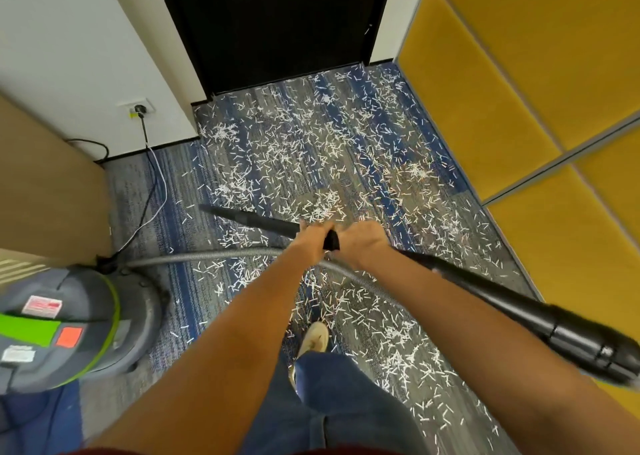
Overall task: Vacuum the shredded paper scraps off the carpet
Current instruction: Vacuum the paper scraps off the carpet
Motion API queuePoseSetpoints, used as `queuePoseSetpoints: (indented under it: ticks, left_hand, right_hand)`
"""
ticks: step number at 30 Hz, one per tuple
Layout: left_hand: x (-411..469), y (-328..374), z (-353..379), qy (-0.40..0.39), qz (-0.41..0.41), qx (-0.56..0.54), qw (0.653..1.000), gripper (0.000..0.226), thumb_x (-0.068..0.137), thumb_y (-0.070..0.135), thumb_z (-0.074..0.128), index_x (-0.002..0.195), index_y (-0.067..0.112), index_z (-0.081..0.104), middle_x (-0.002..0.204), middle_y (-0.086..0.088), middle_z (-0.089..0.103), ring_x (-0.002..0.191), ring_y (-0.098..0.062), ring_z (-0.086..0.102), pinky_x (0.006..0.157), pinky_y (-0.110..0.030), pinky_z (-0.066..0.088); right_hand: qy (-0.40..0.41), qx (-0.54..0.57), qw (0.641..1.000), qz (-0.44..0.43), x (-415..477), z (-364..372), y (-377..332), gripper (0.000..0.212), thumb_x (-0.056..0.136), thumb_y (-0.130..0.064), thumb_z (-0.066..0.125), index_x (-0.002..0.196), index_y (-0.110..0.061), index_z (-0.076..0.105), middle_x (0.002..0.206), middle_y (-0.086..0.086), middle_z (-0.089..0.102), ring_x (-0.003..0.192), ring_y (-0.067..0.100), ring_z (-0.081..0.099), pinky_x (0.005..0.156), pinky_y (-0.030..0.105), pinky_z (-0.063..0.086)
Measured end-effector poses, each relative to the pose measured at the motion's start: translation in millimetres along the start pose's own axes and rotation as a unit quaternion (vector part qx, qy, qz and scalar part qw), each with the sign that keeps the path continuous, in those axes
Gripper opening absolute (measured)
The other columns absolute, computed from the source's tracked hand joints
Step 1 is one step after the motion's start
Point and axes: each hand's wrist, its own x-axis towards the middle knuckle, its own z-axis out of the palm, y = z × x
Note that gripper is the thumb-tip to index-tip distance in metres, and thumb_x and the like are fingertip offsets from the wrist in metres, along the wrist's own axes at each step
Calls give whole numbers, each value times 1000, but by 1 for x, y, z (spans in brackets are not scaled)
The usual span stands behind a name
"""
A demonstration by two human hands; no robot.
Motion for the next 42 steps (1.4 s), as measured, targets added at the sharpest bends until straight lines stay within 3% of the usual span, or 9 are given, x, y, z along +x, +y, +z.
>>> queuePoseSetpoints:
  ticks: [4,8,11,15,19,29,34,37,42]
  left_hand:
    - [2,-13,17,-3,2,26,1000,53,86,-2,57,135,11,42,142,-11,39,139,-31,27,118,-47,10]
    - [3,-36,26,-11,-31,10,999,65,84,-1,60,137,29,35,155,-8,15,143,-42,6,115,-55,17]
    - [2,-59,15,-5,-53,-5,999,61,84,4,61,130,33,34,156,-8,12,143,-42,0,114,-54,21]
    - [3,-103,-12,-6,-67,0,998,66,84,9,63,138,32,33,155,-11,16,144,-40,7,112,-55,26]
    - [-3,-144,-42,-1,-80,21,997,54,87,17,63,135,27,40,148,-13,27,134,-43,30,108,-51,34]
    - [-19,-206,-85,14,-67,23,997,39,86,22,63,123,20,50,120,-12,50,111,-36,54,95,-45,47]
    - [-26,-199,-92,14,-50,55,997,30,87,21,61,117,18,53,111,-12,56,101,-33,61,87,-40,50]
    - [-30,-195,-88,14,-44,62,997,30,88,21,60,117,16,54,106,-12,60,99,-32,62,84,-39,51]
    - [-30,-170,-72,19,-68,33,997,27,90,19,57,116,16,54,110,-13,58,103,-33,60,92,-41,49]
  right_hand:
    - [-26,103,994,23,9,17,-26,43,99,-22,46,136,-16,24,89,6,57,77,21,62,75,36,57]
    - [-60,140,988,-20,8,13,-34,71,90,-13,59,145,-16,15,113,10,57,100,25,58,89,37,52]
    - [-64,119,990,-38,11,-7,-49,82,86,-11,60,149,-14,7,109,9,56,95,24,55,86,34,51]
    - [-54,123,990,-33,31,-37,-83,82,89,-9,57,151,-17,2,108,8,59,87,23,54,75,32,49]
    - [-48,123,991,-31,52,-63,-119,75,92,-11,54,151,-16,7,113,8,58,96,24,59,79,33,52]
    - [-75,96,992,-43,82,-112,-173,73,88,-11,62,147,-13,20,121,6,53,110,22,54,87,30,48]
    - [-63,82,993,-59,76,-116,-169,65,90,-12,57,146,-15,22,84,2,45,85,20,50,72,27,45]
    - [-64,91,991,-71,71,-112,-163,65,90,-10,55,146,-16,22,76,0,39,82,19,49,71,27,44]
    - [-72,88,990,-82,59,-99,-144,74,91,-9,56,151,-16,12,104,5,51,92,21,54,79,30,51]
